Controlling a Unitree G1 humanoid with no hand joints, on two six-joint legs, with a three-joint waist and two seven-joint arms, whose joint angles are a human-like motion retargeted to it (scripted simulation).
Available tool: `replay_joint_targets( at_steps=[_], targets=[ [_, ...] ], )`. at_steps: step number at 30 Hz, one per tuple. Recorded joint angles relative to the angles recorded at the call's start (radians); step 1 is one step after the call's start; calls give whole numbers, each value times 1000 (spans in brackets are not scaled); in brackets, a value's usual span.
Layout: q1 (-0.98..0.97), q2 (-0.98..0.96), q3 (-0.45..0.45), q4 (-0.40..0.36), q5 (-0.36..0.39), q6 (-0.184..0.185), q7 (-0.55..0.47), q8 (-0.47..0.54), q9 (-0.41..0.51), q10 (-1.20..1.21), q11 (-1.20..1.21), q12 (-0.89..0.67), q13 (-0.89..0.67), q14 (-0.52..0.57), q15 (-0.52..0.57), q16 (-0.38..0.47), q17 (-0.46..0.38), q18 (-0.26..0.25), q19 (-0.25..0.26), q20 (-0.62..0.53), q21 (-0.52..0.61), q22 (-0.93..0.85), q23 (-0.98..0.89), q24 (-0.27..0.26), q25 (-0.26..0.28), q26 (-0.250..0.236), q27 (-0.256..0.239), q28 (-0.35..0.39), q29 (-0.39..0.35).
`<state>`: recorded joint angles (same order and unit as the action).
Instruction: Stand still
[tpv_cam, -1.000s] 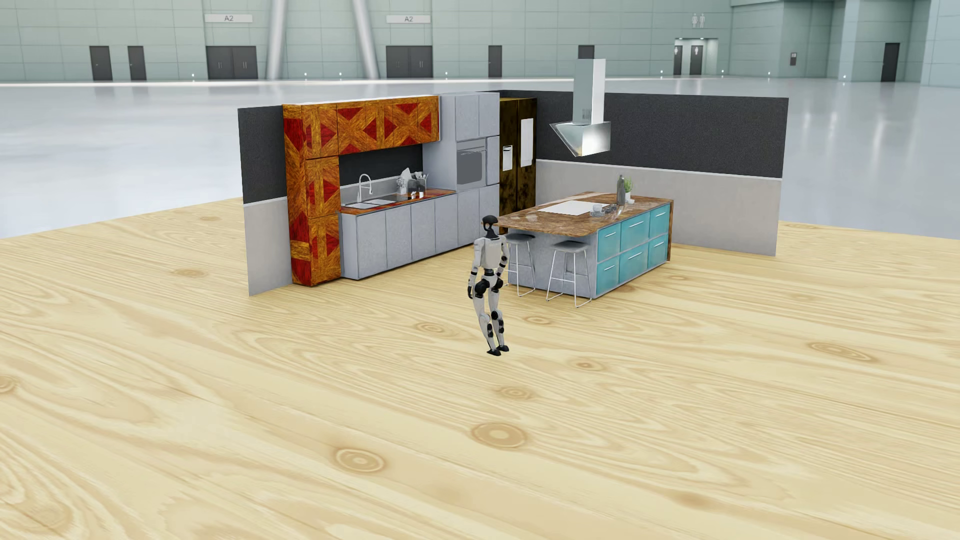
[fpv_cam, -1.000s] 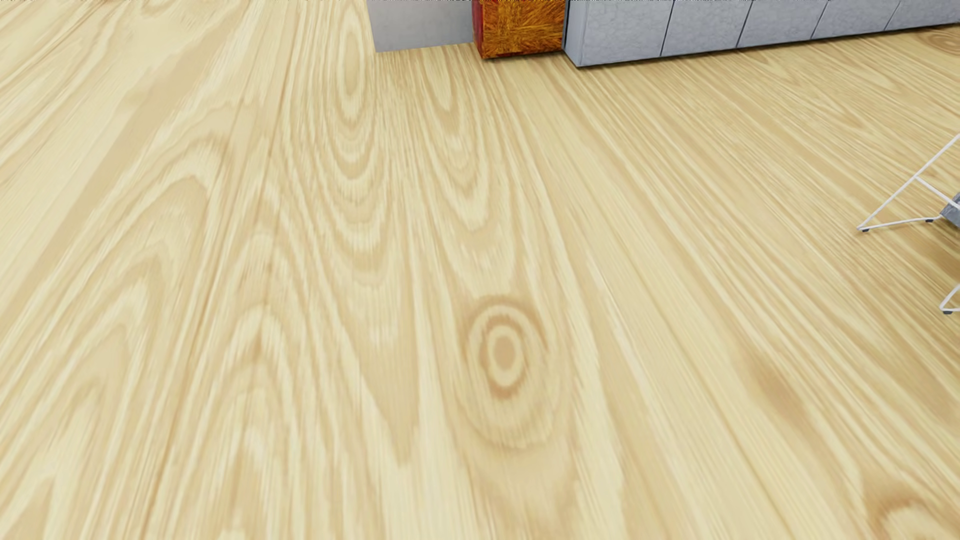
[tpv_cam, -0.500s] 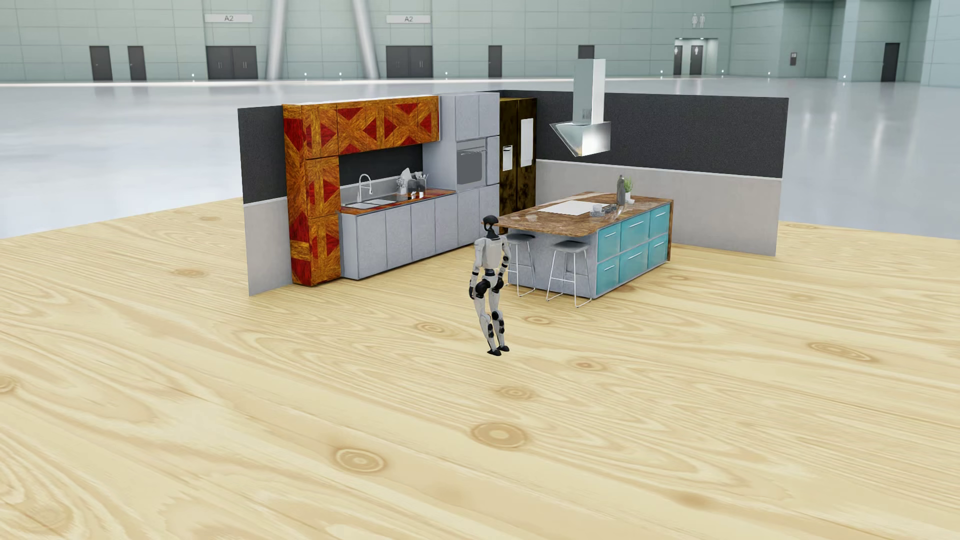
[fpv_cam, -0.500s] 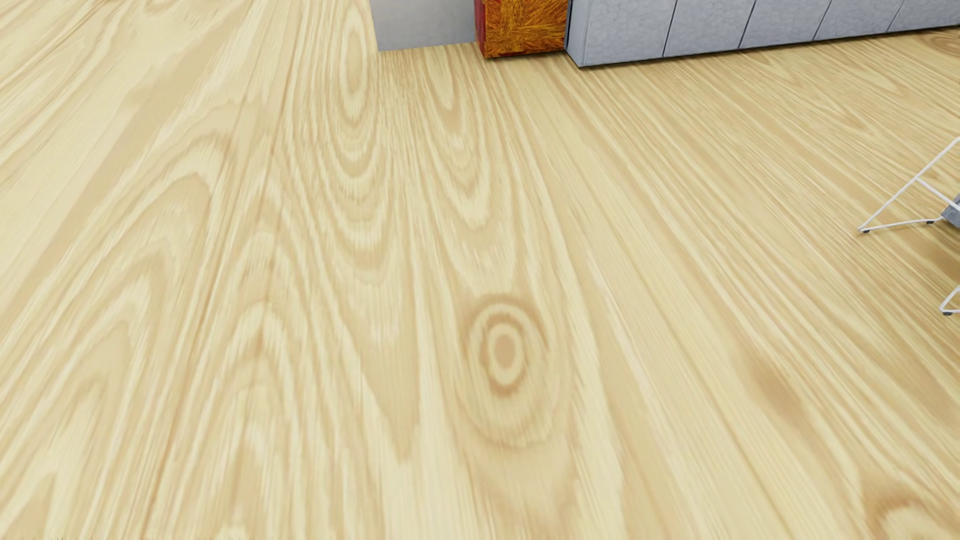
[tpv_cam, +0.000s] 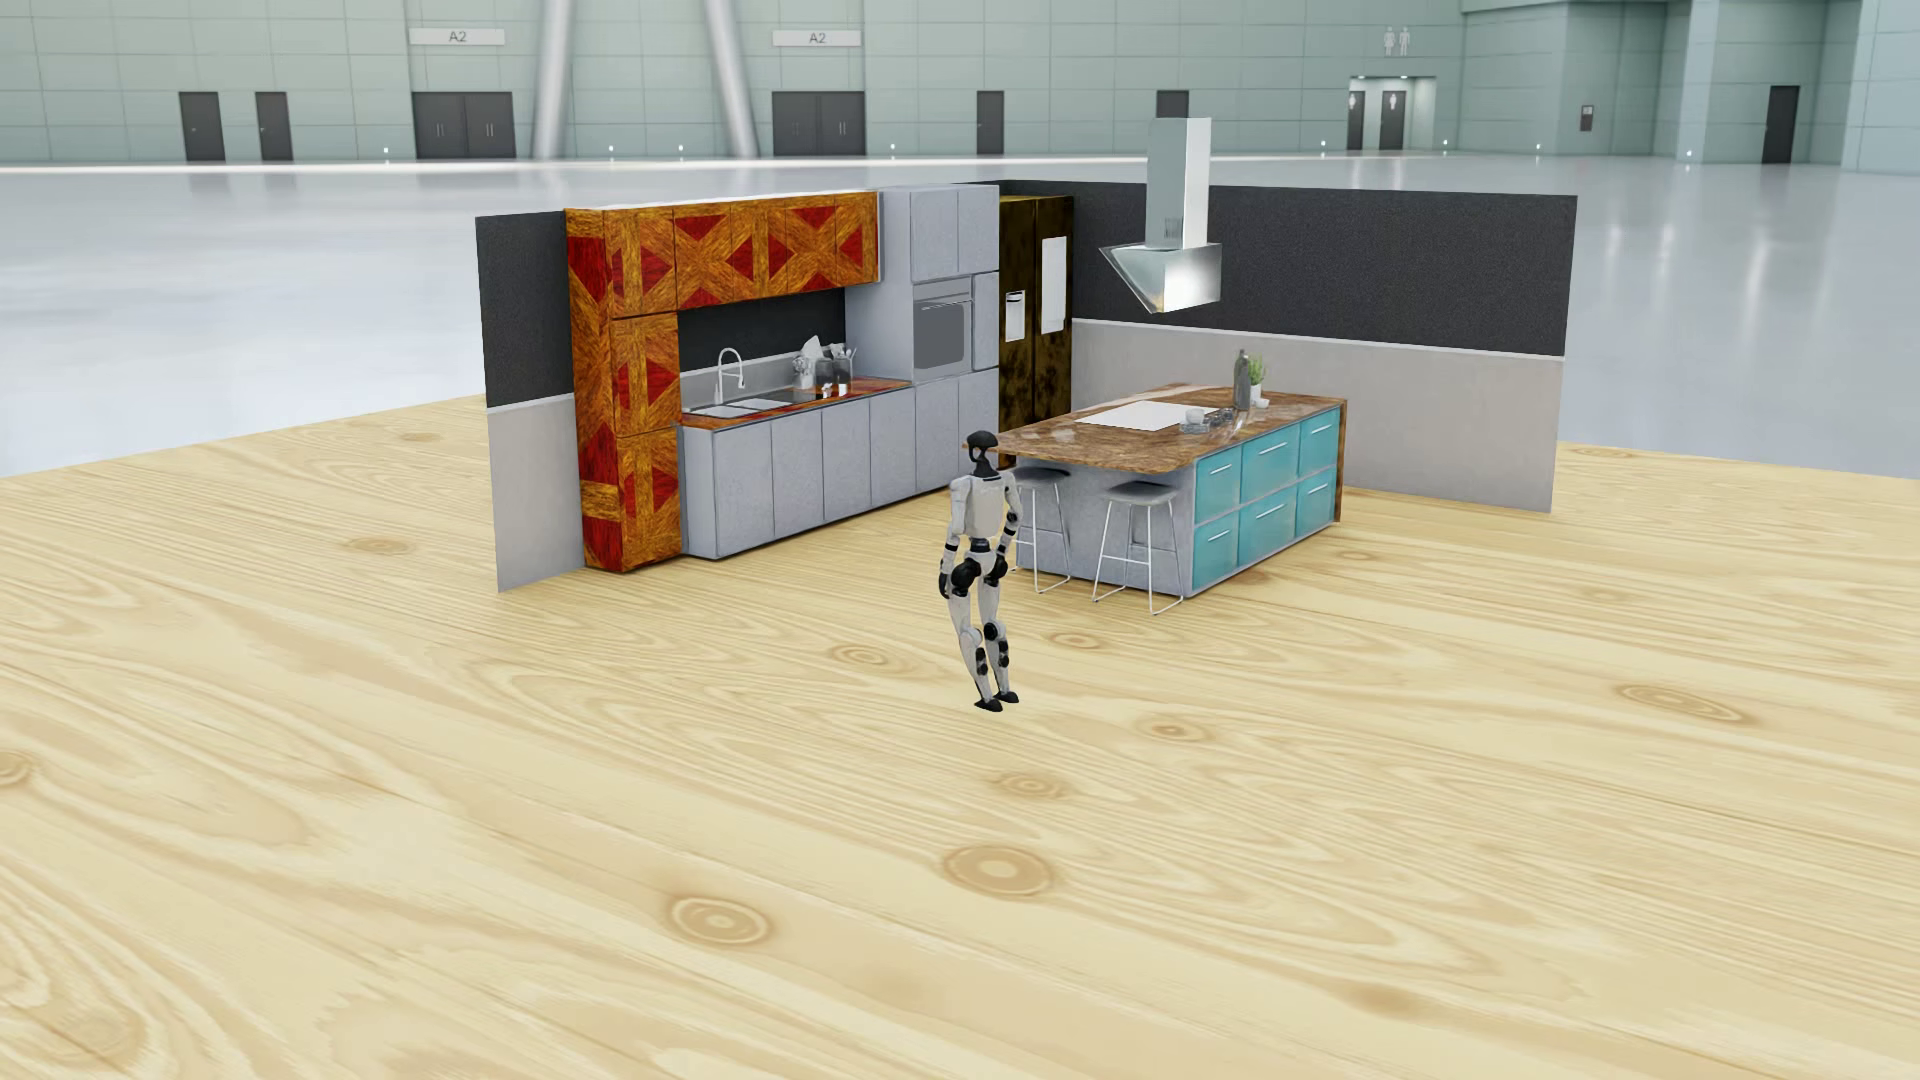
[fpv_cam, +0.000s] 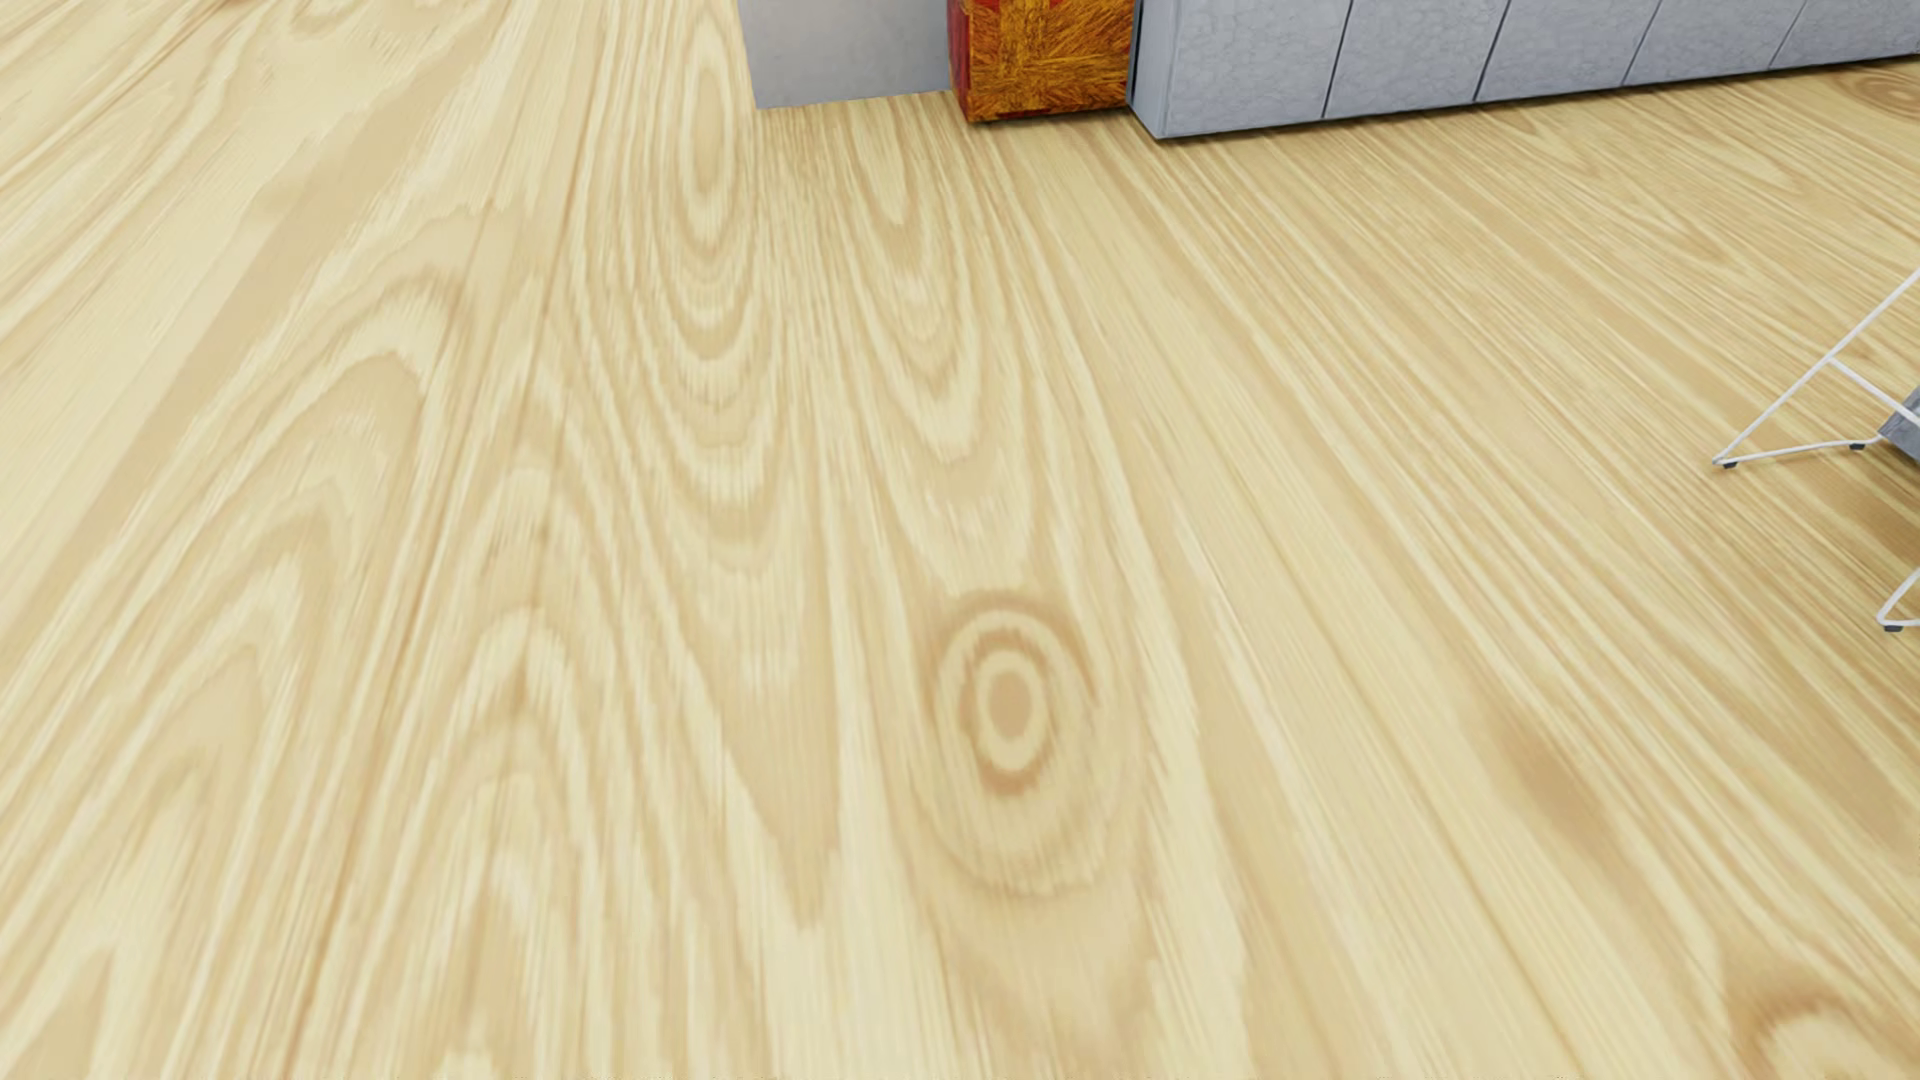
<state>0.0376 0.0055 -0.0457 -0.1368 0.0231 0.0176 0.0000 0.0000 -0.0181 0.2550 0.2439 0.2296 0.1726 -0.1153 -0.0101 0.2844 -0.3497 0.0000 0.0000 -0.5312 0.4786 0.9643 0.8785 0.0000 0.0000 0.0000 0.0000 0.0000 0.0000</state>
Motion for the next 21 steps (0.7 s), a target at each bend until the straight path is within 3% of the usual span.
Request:
replay_joint_targets(
  at_steps=[21],
  targets=[
    [16,17,1,3,9,8,0,0,10,-16,-11,-15,-15,5,-19,-2,-4,0,0,-22,42,12,3,0,0,0,0,0,0]
  ],
)
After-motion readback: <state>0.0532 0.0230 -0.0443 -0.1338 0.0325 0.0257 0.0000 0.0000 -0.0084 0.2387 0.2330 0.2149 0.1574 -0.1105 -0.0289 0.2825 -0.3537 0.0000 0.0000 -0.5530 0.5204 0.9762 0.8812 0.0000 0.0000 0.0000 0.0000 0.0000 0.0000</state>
